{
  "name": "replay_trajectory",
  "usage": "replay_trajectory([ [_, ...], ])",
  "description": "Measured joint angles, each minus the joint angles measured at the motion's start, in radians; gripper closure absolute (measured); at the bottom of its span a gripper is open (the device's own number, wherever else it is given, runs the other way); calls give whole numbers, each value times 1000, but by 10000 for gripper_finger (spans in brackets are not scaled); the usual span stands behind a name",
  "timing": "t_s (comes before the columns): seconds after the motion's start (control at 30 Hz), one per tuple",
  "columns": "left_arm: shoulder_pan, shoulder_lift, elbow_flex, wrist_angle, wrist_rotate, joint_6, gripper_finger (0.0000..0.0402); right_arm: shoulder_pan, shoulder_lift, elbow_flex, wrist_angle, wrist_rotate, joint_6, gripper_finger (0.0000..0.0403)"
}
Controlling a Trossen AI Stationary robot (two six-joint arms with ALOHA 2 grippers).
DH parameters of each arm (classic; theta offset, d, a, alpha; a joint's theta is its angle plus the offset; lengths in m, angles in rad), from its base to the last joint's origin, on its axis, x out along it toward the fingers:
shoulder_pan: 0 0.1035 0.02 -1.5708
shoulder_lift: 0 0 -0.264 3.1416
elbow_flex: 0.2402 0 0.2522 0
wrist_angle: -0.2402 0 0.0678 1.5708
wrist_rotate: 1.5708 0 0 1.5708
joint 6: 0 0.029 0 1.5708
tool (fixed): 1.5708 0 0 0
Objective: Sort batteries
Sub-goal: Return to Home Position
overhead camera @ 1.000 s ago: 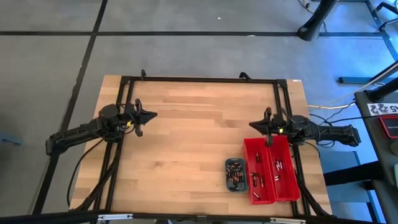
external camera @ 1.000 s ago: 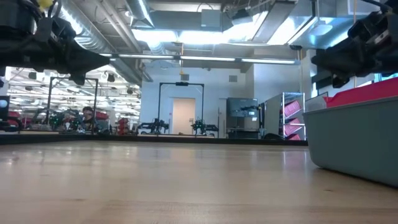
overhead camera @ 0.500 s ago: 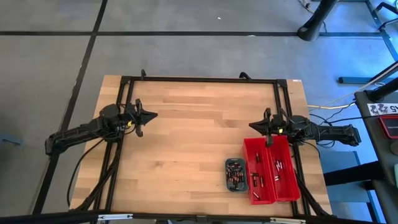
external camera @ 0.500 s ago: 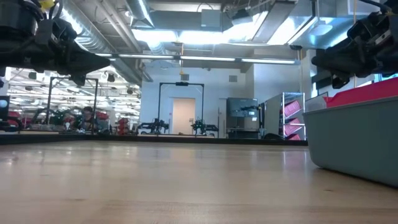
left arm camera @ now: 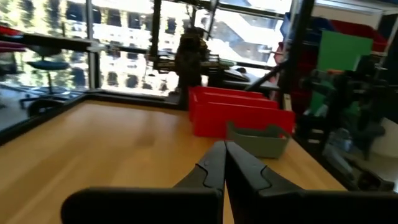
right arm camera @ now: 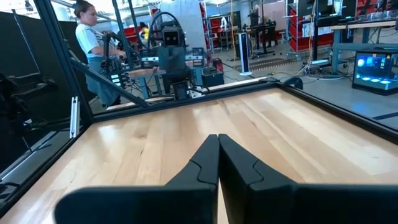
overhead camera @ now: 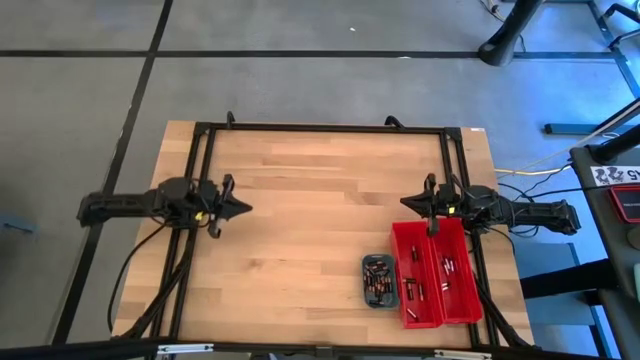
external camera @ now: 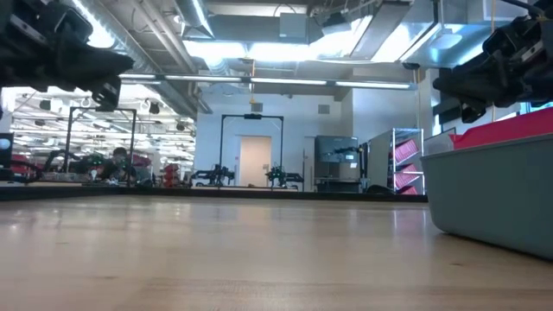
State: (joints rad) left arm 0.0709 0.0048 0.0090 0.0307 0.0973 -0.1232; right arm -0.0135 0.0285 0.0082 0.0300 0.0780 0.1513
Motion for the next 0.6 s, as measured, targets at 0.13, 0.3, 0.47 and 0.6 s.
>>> replay_trajectory([
  [0.13, -58, 1, 0, -3, -4, 0, 401, 0, 0, 0, 0, -3, 0, 395],
  [0.3, -79, 1, 0, -3, -4, 6, 401, 0, 0, 0, -1, -7, 0, 395],
  [0.47, -71, 1, 0, -1, -7, 190, 401, 0, 0, 0, -1, -7, 0, 395],
  [0.6, -71, 1, 0, -4, -8, 195, 401, 0, 0, 0, -1, -8, 0, 395],
])
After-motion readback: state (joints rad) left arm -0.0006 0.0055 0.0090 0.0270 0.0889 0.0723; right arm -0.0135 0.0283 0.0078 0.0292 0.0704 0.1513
